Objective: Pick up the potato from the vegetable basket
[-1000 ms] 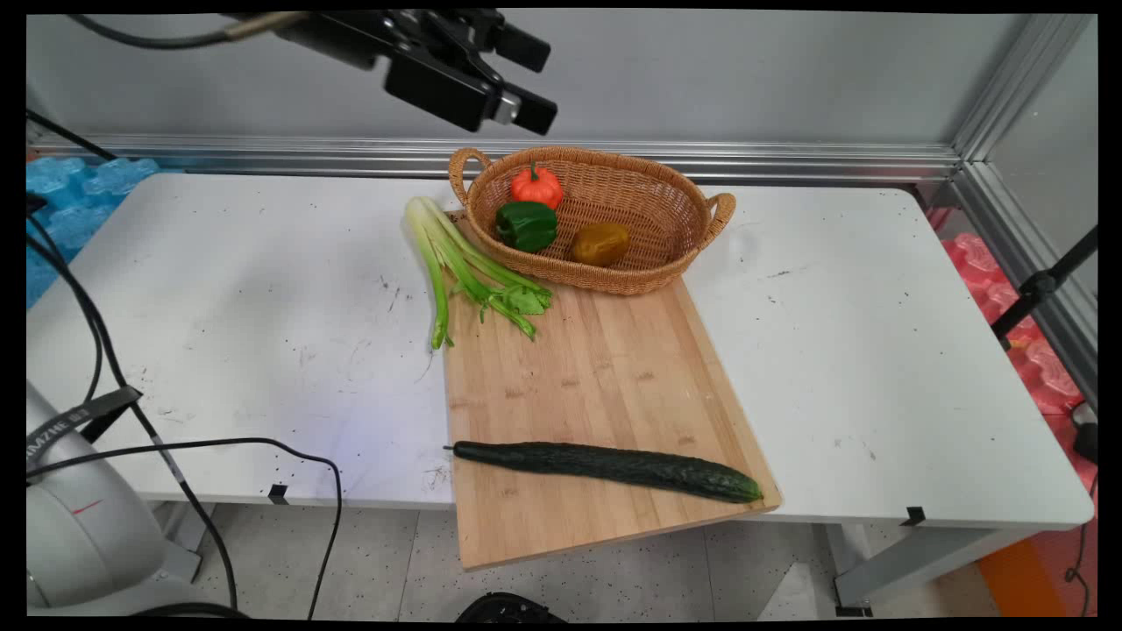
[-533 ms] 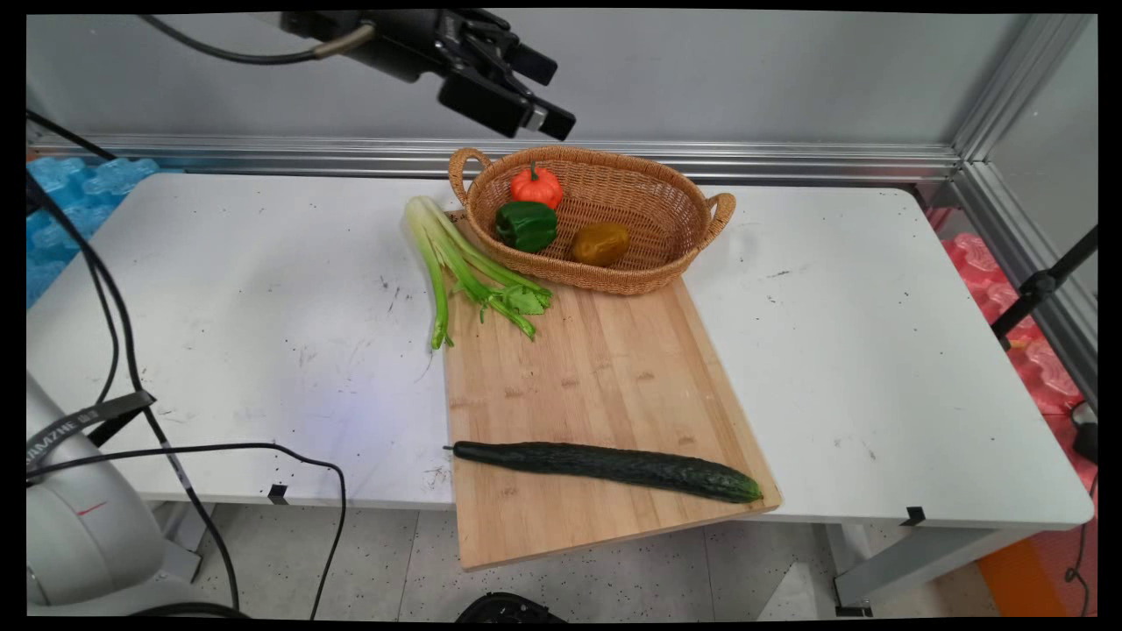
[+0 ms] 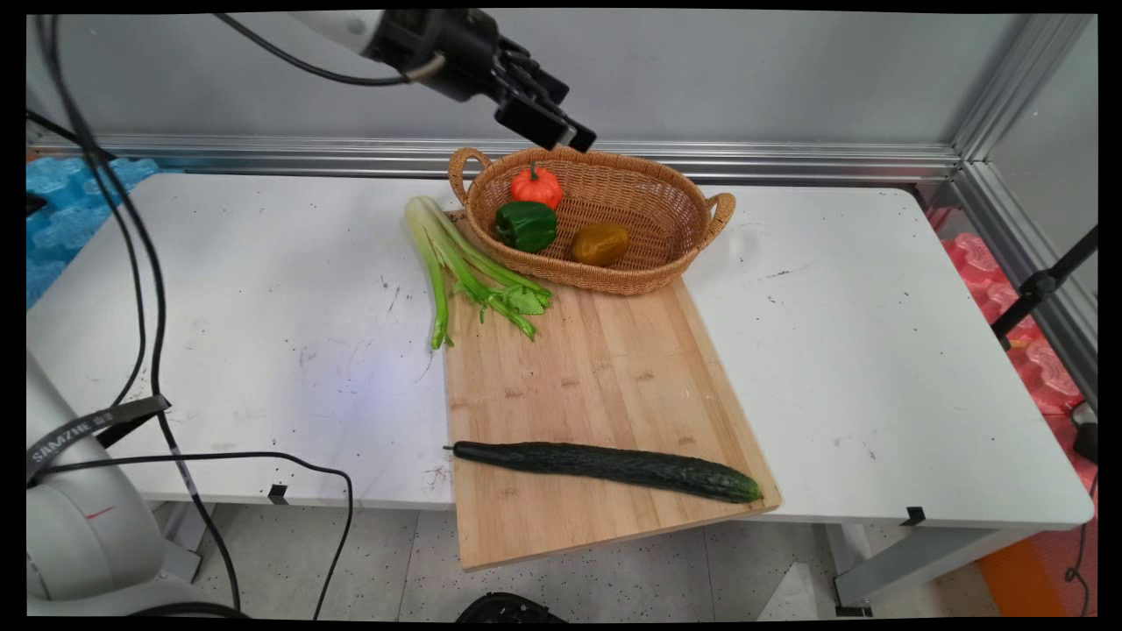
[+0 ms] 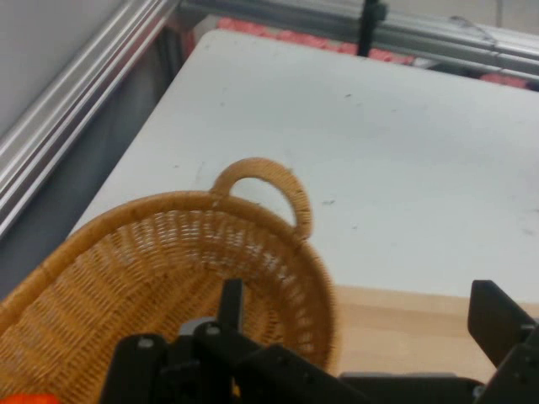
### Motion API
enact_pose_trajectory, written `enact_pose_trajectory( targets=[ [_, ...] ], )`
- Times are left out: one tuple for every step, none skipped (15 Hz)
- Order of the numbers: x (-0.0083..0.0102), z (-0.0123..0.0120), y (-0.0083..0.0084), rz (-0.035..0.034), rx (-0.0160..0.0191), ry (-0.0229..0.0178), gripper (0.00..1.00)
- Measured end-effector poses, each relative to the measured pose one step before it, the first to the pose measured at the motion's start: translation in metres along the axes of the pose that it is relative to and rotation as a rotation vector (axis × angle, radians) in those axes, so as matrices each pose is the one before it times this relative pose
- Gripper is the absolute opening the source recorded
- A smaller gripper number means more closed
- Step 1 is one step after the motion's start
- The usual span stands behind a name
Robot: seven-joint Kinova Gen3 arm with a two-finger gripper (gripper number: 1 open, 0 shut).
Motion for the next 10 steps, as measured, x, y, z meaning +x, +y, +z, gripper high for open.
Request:
enact_pose_trajectory(
  targets=[
    [-0.00014,0.00554,-0.00258,-0.00438,0.00719,-0.00877,1.0],
    [-0.0003,0.00799,-0.00361,-0.00688,0.01042,-0.01314,1.0],
    [-0.00009,0.00567,-0.00238,-0.00526,0.00677,-0.00893,1.0],
    [-0.0002,0.00844,-0.00337,-0.00807,0.00967,-0.01393,1.0],
    [-0.00007,0.01015,-0.00385,-0.01119,0.01204,-0.0163,1.0],
    [-0.00001,0.01027,-0.00359,-0.01272,0.01163,-0.01721,1.0],
    [0.00004,0.00871,-0.00283,-0.01113,0.00957,-0.01525,1.0],
    [0.0002,0.00599,-0.0019,-0.00761,0.00592,-0.01013,1.0],
    [0.00044,0.01039,-0.00305,-0.01171,0.00899,-0.01751,1.0],
    [0.00083,0.01067,-0.00291,-0.01078,0.00801,-0.01749,1.0]
  ],
)
